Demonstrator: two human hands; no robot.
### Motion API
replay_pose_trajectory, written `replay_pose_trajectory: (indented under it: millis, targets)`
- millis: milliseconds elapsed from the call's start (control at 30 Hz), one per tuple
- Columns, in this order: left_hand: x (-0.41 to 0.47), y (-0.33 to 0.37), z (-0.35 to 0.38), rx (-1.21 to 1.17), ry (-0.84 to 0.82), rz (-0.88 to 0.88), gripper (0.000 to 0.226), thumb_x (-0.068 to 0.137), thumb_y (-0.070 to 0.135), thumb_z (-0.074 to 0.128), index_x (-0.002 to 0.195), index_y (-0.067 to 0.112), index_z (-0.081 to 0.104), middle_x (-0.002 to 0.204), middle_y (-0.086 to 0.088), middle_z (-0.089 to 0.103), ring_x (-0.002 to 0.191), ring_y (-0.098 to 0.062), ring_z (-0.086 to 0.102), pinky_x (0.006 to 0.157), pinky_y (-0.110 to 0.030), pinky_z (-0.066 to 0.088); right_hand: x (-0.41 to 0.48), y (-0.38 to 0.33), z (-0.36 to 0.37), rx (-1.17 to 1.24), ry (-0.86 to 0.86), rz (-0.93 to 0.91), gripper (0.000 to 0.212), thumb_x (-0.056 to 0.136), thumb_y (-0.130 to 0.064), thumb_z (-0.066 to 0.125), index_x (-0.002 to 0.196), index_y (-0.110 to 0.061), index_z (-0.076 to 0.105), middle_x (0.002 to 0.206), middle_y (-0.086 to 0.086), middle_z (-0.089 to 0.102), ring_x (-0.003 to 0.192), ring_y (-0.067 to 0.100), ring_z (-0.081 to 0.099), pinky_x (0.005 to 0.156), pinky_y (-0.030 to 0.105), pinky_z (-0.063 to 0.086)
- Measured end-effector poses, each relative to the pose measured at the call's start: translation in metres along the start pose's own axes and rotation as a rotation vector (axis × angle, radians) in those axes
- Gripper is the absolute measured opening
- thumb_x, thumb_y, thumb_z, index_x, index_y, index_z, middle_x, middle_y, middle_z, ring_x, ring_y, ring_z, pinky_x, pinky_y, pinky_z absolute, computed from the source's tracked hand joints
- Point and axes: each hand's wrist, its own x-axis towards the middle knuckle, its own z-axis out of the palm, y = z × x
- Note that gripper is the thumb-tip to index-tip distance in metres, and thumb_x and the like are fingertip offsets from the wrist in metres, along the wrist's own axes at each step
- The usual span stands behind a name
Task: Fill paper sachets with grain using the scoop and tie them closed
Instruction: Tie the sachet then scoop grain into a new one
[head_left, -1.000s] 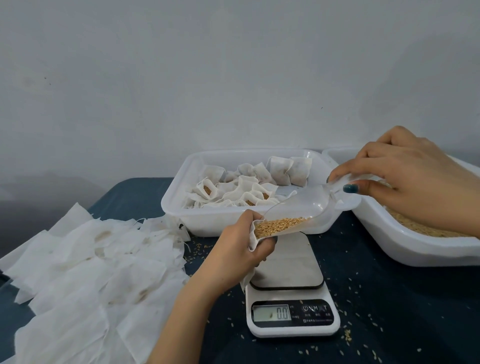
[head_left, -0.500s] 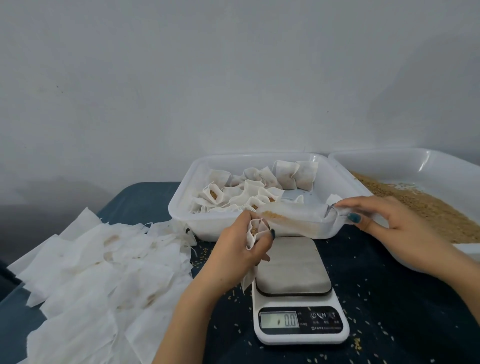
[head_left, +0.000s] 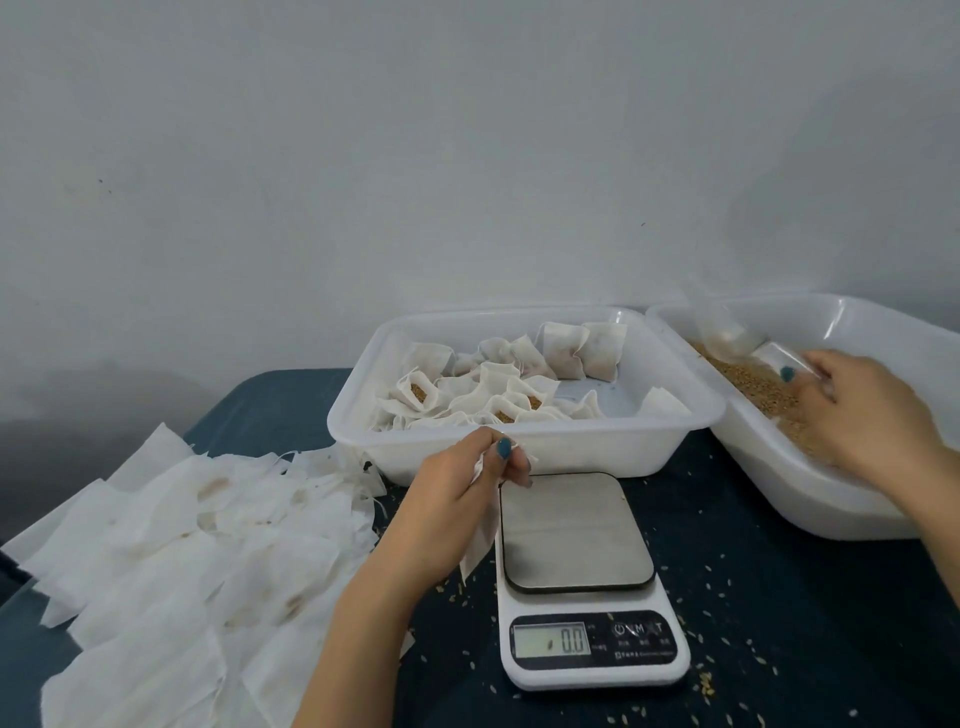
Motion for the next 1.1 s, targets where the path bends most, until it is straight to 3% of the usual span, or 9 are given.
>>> replay_pose_trajectory:
  millis: [100, 267, 433, 500, 567, 633, 767, 867, 1100]
  targets:
    - [0.002, 0.0, 0.0, 0.152, 0.087, 0.083, 0.031, 0.104, 0.037, 0.037, 0.092, 0.033, 0.066, 0.102, 0.016, 0.061, 0.11, -0.001, 0.051, 0.092, -0.014, 0.036, 0.015, 0.02, 0.005, -0.208, -0.187, 0.16, 0.027, 0.102, -0.018, 0.043, 0.111, 0.0, 0.061, 0.091, 0.022, 0.058, 0.067, 0.029, 0.051, 0.053, 0.032, 0.033]
    - [0.003, 0.002, -0.001, 0.181, 0.205, 0.118, 0.035, 0.104, 0.031, 0.038, 0.092, 0.032, 0.07, 0.104, 0.011, 0.049, 0.11, 0.001, 0.041, 0.091, -0.004, 0.027, 0.023, 0.03, 0.013, -0.499, -0.489, 0.209, 0.03, 0.101, -0.019, 0.048, 0.074, -0.008, 0.057, 0.078, 0.01, 0.059, 0.071, 0.023, 0.055, 0.066, 0.033, 0.044]
    - [0.004, 0.009, -0.003, -0.026, 0.223, 0.077, 0.033, 0.096, 0.043, 0.038, 0.098, 0.036, 0.07, 0.106, 0.006, 0.055, 0.107, 0.011, 0.05, 0.088, 0.0, 0.031, 0.015, 0.022, 0.008, -0.482, -0.434, 0.174, 0.028, 0.1, -0.025, 0.049, 0.082, -0.008, 0.063, 0.083, 0.01, 0.062, 0.078, 0.027, 0.06, 0.07, 0.035, 0.049]
    - [0.004, 0.01, -0.003, -0.064, 0.222, 0.072, 0.031, 0.095, 0.042, 0.04, 0.099, 0.038, 0.07, 0.108, 0.007, 0.06, 0.109, 0.01, 0.052, 0.089, -0.001, 0.032, 0.002, 0.007, 0.005, -0.484, -0.248, 0.072, 0.024, 0.1, -0.027, 0.048, 0.108, -0.012, 0.066, 0.106, 0.015, 0.064, 0.097, 0.035, 0.057, 0.077, 0.038, 0.047]
    - [0.006, 0.009, -0.002, -0.073, 0.199, 0.066, 0.029, 0.095, 0.04, 0.042, 0.098, 0.04, 0.071, 0.109, 0.009, 0.062, 0.111, 0.009, 0.053, 0.088, -0.001, 0.033, -0.015, -0.016, 0.004, -0.345, -0.123, -0.047, 0.035, 0.097, -0.027, 0.05, 0.131, -0.023, 0.06, 0.127, 0.014, 0.059, 0.117, 0.038, 0.049, 0.089, 0.044, 0.044]
    - [0.009, 0.01, 0.002, -0.073, 0.157, 0.068, 0.027, 0.097, 0.035, 0.045, 0.097, 0.04, 0.072, 0.108, 0.008, 0.063, 0.111, 0.005, 0.055, 0.088, -0.003, 0.034, -0.033, -0.041, 0.006, -0.109, -0.074, -0.193, 0.033, 0.095, -0.029, 0.053, 0.127, -0.029, 0.061, 0.124, 0.003, 0.059, 0.119, 0.027, 0.047, 0.092, 0.042, 0.041]
    - [0.015, 0.017, 0.012, -0.037, 0.092, 0.129, 0.026, 0.096, 0.033, 0.049, 0.099, 0.035, 0.074, 0.097, 0.018, 0.063, 0.102, 0.004, 0.056, 0.086, -0.005, 0.035, -0.062, -0.086, 0.022, 0.28, -0.392, -0.387, 0.026, 0.091, -0.047, 0.05, 0.113, -0.046, 0.062, 0.112, -0.028, 0.057, 0.107, -0.008, 0.046, 0.09, 0.024, 0.042]
    - [0.019, 0.021, 0.019, -0.019, 0.059, 0.203, 0.025, 0.096, 0.033, 0.049, 0.102, 0.034, 0.073, 0.096, 0.027, 0.063, 0.1, -0.001, 0.057, 0.085, -0.007, 0.037, -0.07, -0.103, 0.044, 0.424, -0.514, -0.434, 0.021, 0.095, -0.041, 0.055, 0.114, -0.041, 0.064, 0.112, -0.022, 0.058, 0.109, -0.005, 0.047, 0.093, 0.027, 0.044]
    - [0.021, 0.019, 0.031, -0.083, 0.087, 0.217, 0.021, 0.099, 0.034, 0.049, 0.11, 0.038, 0.066, 0.102, 0.01, 0.064, 0.102, -0.004, 0.058, 0.087, -0.01, 0.041, -0.072, -0.111, 0.066, 0.8, -0.472, -0.179, 0.016, 0.09, -0.023, 0.07, 0.103, -0.013, 0.069, 0.103, 0.001, 0.068, 0.096, 0.017, 0.064, 0.088, 0.042, 0.053]
